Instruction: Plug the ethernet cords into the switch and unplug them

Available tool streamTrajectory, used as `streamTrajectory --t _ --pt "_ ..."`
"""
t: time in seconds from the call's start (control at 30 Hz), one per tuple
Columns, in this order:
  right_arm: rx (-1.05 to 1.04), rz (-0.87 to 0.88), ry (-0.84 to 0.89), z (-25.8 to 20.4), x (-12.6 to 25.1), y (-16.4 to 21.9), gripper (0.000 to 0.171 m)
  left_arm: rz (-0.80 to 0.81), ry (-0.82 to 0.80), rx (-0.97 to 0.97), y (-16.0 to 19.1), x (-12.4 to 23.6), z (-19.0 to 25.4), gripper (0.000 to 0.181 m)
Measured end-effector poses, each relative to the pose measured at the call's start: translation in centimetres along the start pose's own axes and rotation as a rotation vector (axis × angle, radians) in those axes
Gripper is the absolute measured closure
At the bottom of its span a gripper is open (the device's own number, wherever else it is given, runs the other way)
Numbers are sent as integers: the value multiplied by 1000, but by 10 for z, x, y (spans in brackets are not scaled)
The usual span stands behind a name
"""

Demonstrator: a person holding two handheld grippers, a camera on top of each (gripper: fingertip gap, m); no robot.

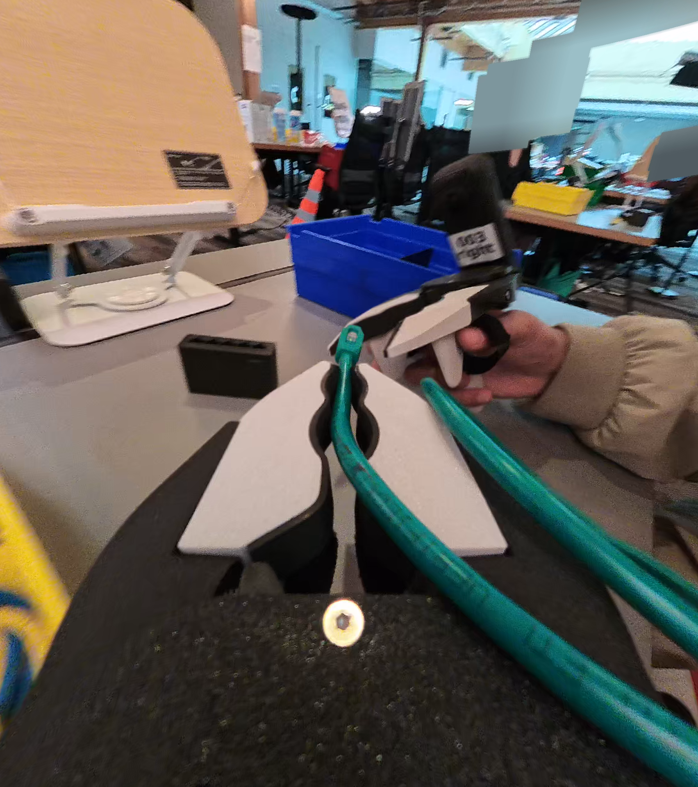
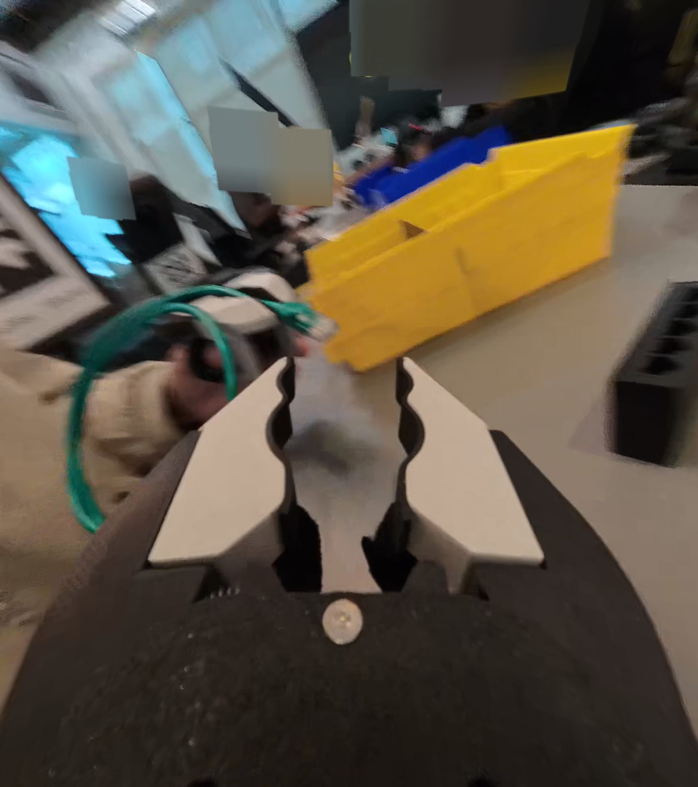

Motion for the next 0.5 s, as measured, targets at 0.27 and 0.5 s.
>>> streamTrajectory --t 0.27,0.5 --pt "69 -217 690 62 -7 4 108 -101 -215 8 2 31 -14 176" --pt "56 -331 810 97 -37 2 126 -281 -248 2 4 10 -9 175"
Point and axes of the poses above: each gripper's, where its closed fingertips meet, x back along the fingers, y out of its underside, z = x × y across the jaws, the point moved 9 cm from there along x, back along the fingers, and after that the axes turned 1 degree about z, right-handed, at the moved point
